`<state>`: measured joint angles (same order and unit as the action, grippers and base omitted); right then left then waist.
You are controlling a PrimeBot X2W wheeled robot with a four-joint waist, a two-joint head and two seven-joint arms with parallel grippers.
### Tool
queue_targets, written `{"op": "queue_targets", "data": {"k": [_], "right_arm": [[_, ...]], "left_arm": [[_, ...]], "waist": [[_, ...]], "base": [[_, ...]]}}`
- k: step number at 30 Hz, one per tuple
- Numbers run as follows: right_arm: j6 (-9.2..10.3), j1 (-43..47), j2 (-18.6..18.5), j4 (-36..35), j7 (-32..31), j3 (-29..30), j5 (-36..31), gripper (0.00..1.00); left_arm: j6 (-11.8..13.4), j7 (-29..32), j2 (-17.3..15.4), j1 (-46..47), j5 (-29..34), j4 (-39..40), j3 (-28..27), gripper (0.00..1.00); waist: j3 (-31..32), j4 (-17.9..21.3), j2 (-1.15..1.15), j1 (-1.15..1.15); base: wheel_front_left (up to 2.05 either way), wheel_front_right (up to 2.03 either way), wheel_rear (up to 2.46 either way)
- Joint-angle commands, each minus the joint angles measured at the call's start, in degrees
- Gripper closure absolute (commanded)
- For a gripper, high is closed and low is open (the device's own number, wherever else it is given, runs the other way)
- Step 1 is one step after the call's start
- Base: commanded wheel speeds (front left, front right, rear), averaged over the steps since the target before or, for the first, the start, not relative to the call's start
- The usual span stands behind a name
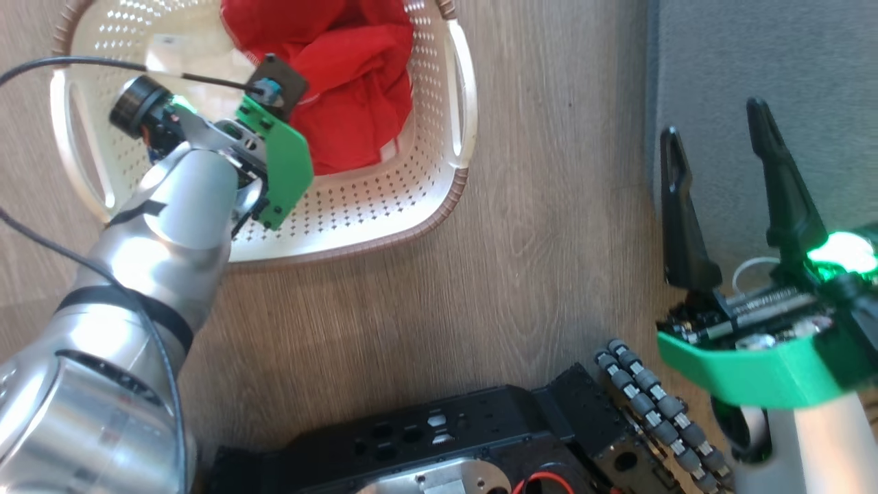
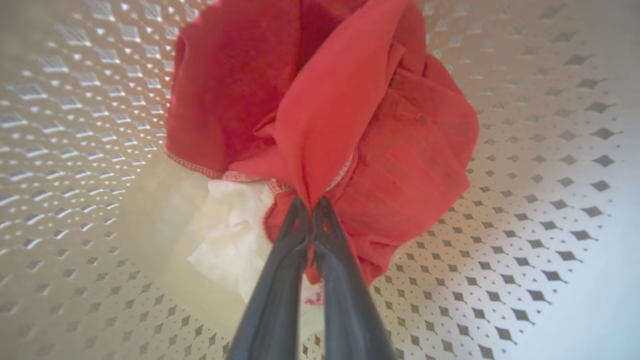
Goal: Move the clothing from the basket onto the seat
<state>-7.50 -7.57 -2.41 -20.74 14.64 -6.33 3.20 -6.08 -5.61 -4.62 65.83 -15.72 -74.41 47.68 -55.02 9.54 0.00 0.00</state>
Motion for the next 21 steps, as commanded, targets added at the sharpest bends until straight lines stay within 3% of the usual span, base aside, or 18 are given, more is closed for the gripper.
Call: {"op": "queue_targets", "data": {"k": [1, 5, 15, 21], "right_arm": [[0.01, 0.65, -0.47, -0.48, 0.36, -1.60, 0.58, 0.00], [0.01, -1.51, -0.47, 1.87, 0.36, -1.67, 0.64, 0.00], [0.01, -3.28, -0.47, 8.93, 0.36, -0.78, 0.15, 0.00], [0.01, -2.21, -0.47, 12.61, 0.36, -0.60, 0.51, 0.00]], "left_arm": [[0.44, -1.05, -1.67, 0.57, -0.66, 0.50, -1.16, 1.00], [0.44, -2.56, -1.93, -0.45, -1.47, 0.48, -1.55, 1.00], [0.97, -8.90, -0.41, -9.07, -6.79, 1.04, -5.22, 1.00], [3.46, -9.36, -1.80, -13.61, -8.49, 10.82, -9.98, 1.00]], "waist": [[1.51, 0.24, 0.00, 0.00], [4.72, -0.03, 0.00, 0.00], [21.31, -3.99, 0.00, 0.00], [29.59, -6.62, 0.00, 0.00]], "base": [[0.00, 0.00, 0.00], [0.00, 0.00, 0.00], [0.00, 0.00, 0.00], [0.00, 0.00, 0.00]]}}
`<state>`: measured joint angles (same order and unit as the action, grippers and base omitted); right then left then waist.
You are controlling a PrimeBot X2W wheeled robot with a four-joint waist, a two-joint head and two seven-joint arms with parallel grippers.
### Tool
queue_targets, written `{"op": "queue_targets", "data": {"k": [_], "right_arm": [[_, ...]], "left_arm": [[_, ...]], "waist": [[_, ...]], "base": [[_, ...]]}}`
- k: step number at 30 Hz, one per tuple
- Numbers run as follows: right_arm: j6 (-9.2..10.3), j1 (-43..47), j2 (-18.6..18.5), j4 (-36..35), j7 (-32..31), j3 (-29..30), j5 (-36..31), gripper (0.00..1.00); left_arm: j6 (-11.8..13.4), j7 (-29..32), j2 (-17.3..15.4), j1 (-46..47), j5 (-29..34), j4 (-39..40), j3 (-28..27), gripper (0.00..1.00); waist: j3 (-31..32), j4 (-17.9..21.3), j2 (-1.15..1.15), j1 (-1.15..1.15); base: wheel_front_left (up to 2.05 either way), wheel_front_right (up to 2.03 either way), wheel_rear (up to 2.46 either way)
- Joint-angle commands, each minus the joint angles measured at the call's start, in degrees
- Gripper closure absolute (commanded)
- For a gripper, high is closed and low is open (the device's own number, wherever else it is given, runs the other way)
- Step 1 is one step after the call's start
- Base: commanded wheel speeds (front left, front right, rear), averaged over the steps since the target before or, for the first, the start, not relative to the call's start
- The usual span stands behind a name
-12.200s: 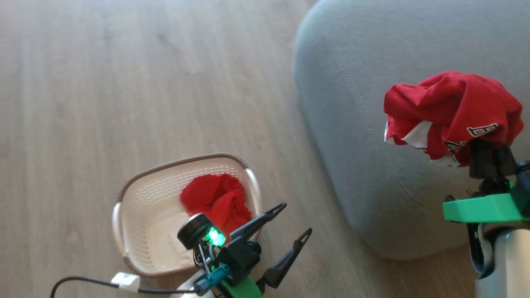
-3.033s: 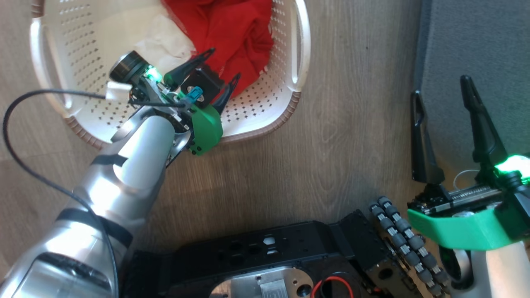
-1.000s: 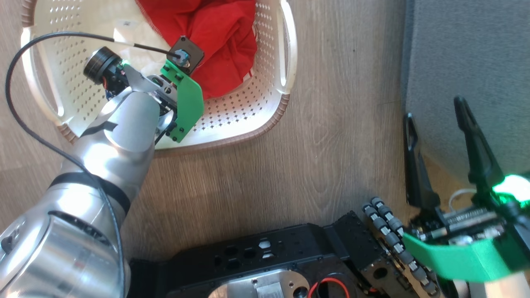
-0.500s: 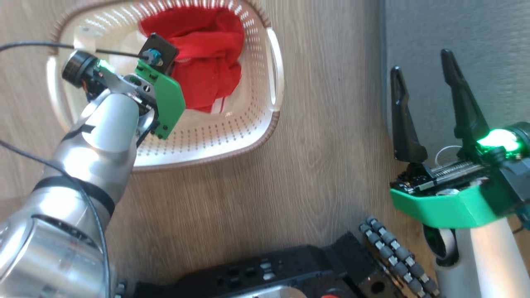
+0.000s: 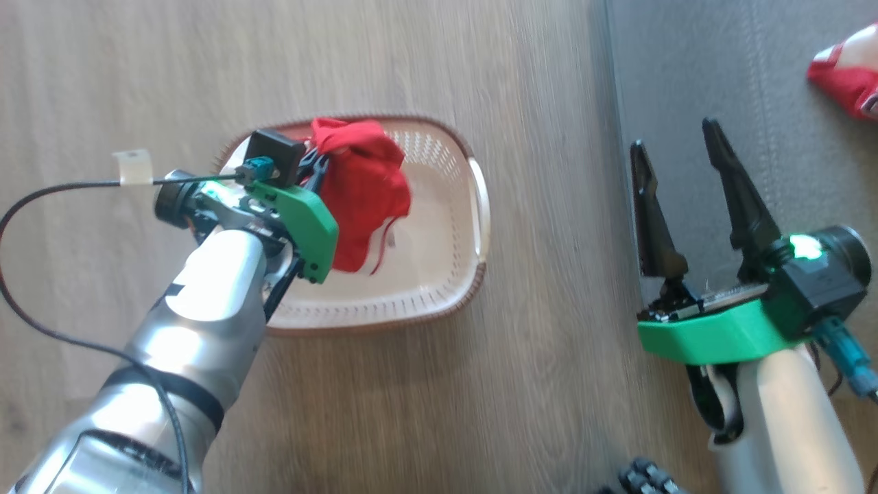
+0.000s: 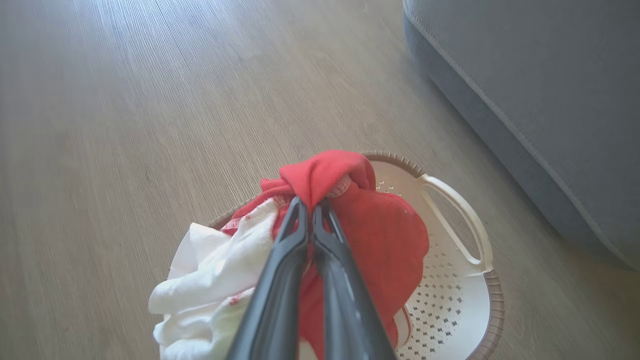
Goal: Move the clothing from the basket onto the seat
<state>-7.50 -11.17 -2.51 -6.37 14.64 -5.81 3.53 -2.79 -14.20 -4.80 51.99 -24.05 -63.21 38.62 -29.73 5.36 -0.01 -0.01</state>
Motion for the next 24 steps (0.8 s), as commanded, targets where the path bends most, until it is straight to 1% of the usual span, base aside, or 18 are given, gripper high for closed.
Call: {"op": "queue_targets", "data": {"k": [1, 4, 7, 13, 16, 18, 21, 24], "right_arm": [[0.01, 1.55, -0.41, -1.29, 0.36, -1.29, 0.24, 0.00], [0.01, 1.99, -1.17, -0.20, 0.36, -1.57, 0.76, 0.00], [0.01, 2.41, -1.71, 0.43, 0.36, -0.56, 1.85, 0.00], [0.01, 3.65, -2.10, 1.24, 0.36, 0.25, 3.61, 0.00], [0.01, 4.53, -2.27, 1.63, 0.36, 0.30, 4.15, 0.00], [0.01, 4.98, -2.29, 1.71, 0.36, 0.29, 4.55, 0.00], [0.01, 5.63, -2.28, 1.60, 0.36, 0.75, 5.12, 0.00], [0.01, 6.52, -2.45, 1.90, 0.36, 0.95, 5.40, 0.00]], "left_arm": [[0.62, -0.77, -2.20, -0.71, 0.14, 1.84, -1.80, 1.00], [1.67, -0.78, -3.62, -3.59, 1.34, 8.52, -4.87, 1.00], [2.53, -0.79, -4.48, -6.06, 3.22, 15.32, -8.26, 1.00], [2.85, -0.79, -5.67, -10.50, 8.46, 29.12, -14.87, 1.00], [2.46, -0.79, -5.68, -12.18, 10.81, 35.80, -17.86, 1.00], [2.89, -0.79, -5.35, -13.13, 12.33, 41.72, -20.54, 1.00], [2.75, -0.79, -4.21, -14.86, 14.25, 49.76, -23.67, 1.00], [2.21, -0.79, -2.80, -16.62, 16.00, 55.22, -25.56, 1.00]], "waist": [[5.44, -2.79, 0.01, 0.01], [8.97, -3.84, 0.01, 0.01], [11.94, -4.75, 0.01, 0.01], [17.16, -6.03, 0.01, 0.01], [19.43, -6.73, 0.01, 0.01], [20.56, -7.00, 0.01, 0.01], [21.71, -7.65, 0.01, 0.01], [23.19, -8.46, 0.01, 0.01]], "base": [[0.00, 0.00, 0.00], [0.00, 0.00, 0.00], [0.00, 0.00, 0.00], [0.00, 0.00, 0.00], [0.00, 0.00, 0.00], [0.00, 0.00, 0.00], [0.00, 0.00, 0.00], [0.00, 0.00, 0.00]]}}
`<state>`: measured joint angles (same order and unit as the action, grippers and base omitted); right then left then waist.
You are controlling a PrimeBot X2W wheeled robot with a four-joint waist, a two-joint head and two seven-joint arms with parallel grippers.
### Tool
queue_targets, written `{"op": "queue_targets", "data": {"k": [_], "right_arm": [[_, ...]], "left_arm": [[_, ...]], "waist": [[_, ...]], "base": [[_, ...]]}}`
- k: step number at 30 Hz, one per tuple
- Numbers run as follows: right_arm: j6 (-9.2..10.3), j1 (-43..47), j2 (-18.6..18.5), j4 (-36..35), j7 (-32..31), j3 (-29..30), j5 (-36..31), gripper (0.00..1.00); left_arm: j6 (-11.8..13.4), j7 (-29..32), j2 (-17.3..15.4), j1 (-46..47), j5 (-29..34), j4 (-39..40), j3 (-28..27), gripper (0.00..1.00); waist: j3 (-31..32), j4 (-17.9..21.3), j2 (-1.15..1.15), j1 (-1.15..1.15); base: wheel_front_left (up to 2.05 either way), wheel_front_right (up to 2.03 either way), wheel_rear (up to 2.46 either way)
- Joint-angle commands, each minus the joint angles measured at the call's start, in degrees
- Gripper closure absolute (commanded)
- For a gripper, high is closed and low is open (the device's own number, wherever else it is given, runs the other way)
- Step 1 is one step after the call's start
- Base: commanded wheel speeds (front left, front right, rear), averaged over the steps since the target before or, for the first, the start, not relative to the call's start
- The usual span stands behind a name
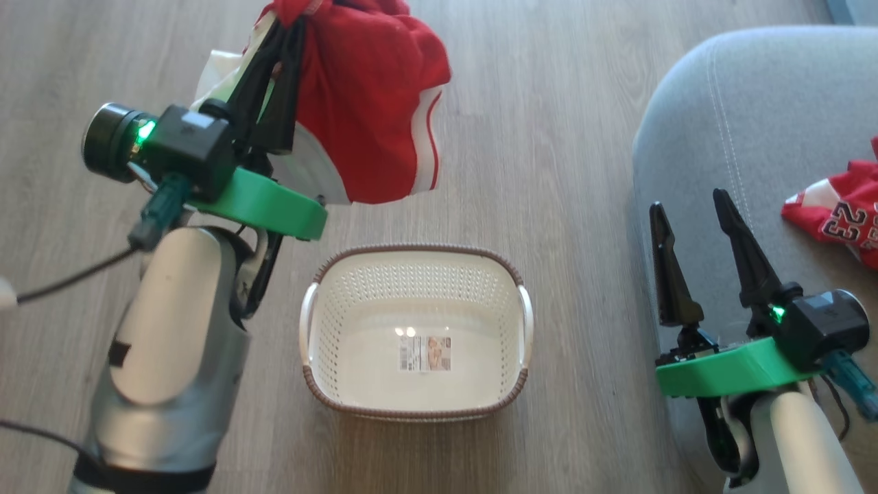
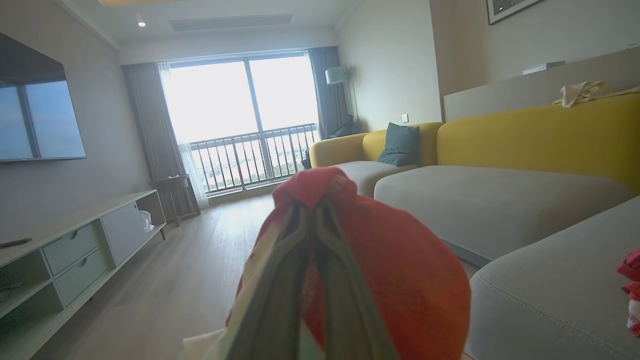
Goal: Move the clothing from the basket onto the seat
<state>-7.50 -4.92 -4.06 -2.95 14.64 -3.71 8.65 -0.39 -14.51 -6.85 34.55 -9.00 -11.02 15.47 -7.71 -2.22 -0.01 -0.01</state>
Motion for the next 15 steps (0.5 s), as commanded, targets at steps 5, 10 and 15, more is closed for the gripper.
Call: {"op": "queue_targets", "data": {"k": [5, 10, 15], "right_arm": [[0.01, 1.09, -0.91, -1.66, 0.36, -1.04, 0.91, 0.00], [0.01, 2.17, -0.94, -1.44, 0.36, -0.66, 1.35, 0.00], [0.01, 2.93, -0.95, -1.60, 0.36, -0.46, 2.15, 0.00]], "left_arm": [[-2.12, -0.49, 1.23, -1.58, 2.58, 9.37, -2.58, 1.00], [-3.98, -0.49, 2.51, -3.96, 1.78, 12.96, -1.68, 1.00], [-5.29, -0.49, 3.38, -8.46, 0.27, 15.34, -0.31, 1.00]], "waist": [[3.32, -1.55, 0.01, 0.01], [5.01, -2.13, 0.01, 0.01], [6.53, -1.86, 0.01, 0.01]], "base": [[0.00, 0.00, 0.00], [0.00, 0.00, 0.00], [0.00, 0.00, 0.00]]}}
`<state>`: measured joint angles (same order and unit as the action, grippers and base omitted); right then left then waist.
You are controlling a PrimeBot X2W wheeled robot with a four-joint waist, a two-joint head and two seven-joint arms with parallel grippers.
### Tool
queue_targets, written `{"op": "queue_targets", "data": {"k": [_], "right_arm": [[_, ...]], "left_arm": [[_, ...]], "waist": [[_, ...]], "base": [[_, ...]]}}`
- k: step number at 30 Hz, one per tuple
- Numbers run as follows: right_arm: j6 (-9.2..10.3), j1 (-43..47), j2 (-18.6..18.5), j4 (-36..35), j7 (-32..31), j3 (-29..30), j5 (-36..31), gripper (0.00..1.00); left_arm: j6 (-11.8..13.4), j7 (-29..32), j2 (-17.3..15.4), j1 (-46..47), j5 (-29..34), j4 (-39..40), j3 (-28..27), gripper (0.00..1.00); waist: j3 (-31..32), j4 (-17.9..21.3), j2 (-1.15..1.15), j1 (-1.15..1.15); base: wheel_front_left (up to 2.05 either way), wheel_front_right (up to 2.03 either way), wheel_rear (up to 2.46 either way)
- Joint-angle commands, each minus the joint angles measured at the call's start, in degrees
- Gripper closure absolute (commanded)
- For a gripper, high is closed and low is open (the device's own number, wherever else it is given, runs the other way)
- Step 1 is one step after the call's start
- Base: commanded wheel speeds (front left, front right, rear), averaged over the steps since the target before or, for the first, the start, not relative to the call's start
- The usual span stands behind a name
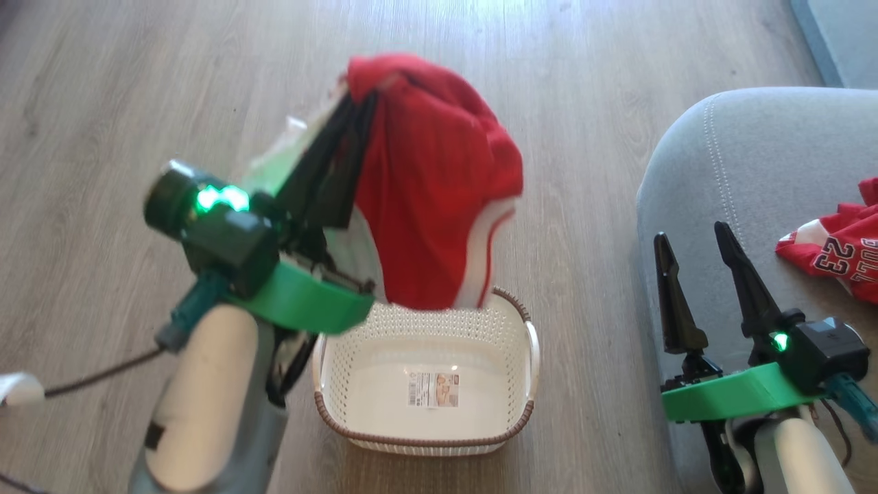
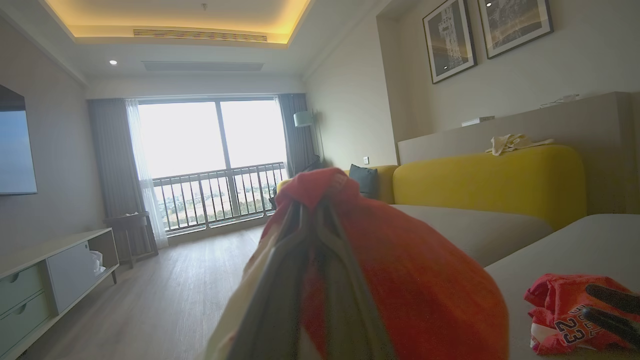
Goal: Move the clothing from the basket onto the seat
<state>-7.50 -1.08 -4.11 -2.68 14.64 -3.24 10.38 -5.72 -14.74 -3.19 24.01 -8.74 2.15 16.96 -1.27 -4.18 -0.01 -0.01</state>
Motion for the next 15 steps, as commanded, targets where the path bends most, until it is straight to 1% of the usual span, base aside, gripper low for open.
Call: {"op": "queue_targets", "data": {"k": [1, 8, 15], "right_arm": [[0.01, -0.85, -0.86, -1.95, 0.36, -0.86, 0.60, 0.00], [0.01, -0.18, -0.82, -2.29, 0.36, -0.40, 0.94, 0.00], [0.01, 0.03, -0.78, -2.48, 0.36, -0.09, 0.92, 0.00]], "left_arm": [[-0.11, -0.26, -0.17, 1.18, -0.11, 2.69, -1.46, 1.00], [-0.67, -0.26, 0.22, -4.25, -1.10, 3.53, 0.71, 1.00], [-0.24, -0.26, 0.29, -6.10, -2.52, 4.21, 2.26, 1.00]], "waist": [[0.19, 0.17, 0.01, 0.01], [0.11, 0.24, 0.01, 0.01], [-0.32, 0.06, 0.01, 0.01]], "base": [[0.00, 0.00, 0.00], [0.00, 0.00, 0.00], [0.00, 0.00, 0.00]]}}
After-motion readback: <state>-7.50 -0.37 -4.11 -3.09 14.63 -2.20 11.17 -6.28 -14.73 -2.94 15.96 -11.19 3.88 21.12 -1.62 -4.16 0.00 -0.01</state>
